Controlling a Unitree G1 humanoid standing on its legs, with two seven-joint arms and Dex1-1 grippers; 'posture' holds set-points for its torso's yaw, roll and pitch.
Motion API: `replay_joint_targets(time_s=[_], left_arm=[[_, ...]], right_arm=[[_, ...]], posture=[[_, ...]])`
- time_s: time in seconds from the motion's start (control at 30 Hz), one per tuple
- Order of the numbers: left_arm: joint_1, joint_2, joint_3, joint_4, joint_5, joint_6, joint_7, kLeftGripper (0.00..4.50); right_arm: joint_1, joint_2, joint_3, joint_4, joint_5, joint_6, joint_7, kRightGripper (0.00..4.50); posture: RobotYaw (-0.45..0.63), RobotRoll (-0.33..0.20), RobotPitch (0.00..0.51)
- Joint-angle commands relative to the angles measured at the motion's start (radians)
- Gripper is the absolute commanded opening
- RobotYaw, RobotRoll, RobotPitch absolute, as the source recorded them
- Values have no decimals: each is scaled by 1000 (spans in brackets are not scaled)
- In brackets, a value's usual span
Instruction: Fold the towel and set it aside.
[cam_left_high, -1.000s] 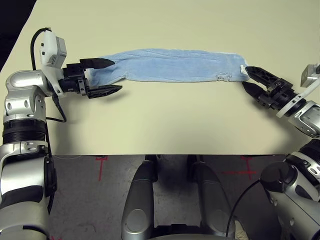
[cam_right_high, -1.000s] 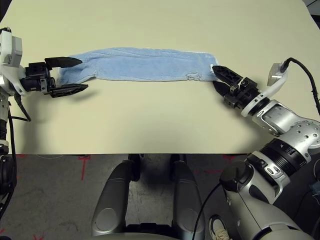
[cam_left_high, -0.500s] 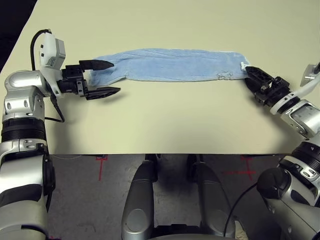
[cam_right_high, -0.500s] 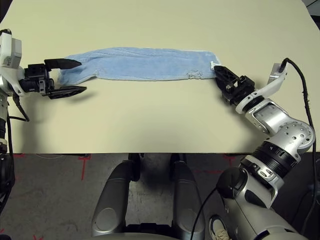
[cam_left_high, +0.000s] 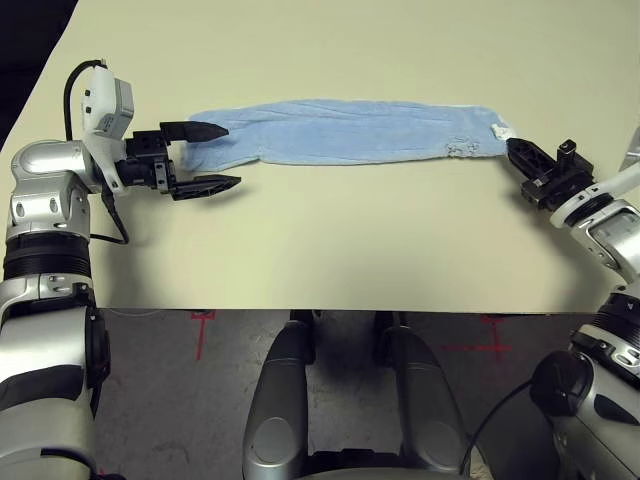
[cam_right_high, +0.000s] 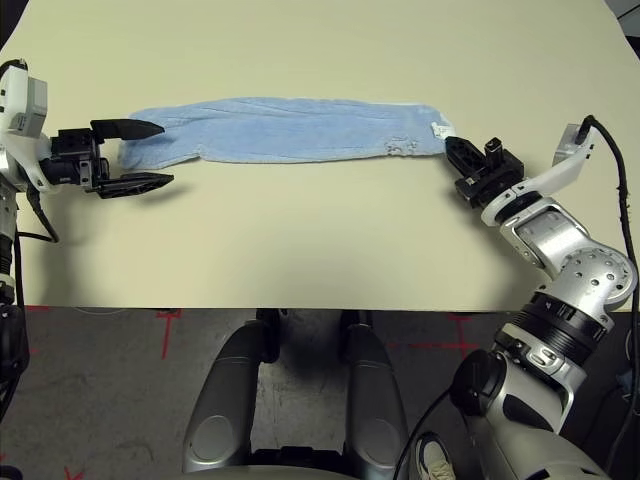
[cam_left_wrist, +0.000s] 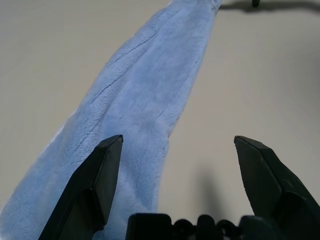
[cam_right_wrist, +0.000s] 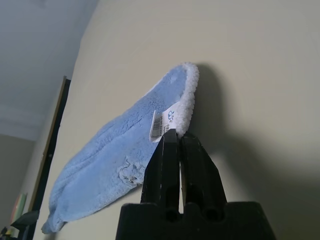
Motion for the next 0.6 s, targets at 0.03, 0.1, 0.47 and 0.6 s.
replay_joint_targets(time_s=[0.03,0.1,0.47,0.6], left_arm=[[4,11,-10,16,9,-11,-17,4500],[9,11,-10,11,6,-8,-18,4500],[17,7,3,35,16,-40,36,4500],[2,5,12,69,21,-50,93,4500]], right_arm=[[56,-95,34,67,-20,-14,77,33],[70,-156,76,97,-39,-33,149,33],[35,-380,276,384,-271,-354,499,33],[9,-406,304,457,-318,-420,559,33]], posture=[[34,0,372],[35,0,371],[43,0,365],[46,0,362]])
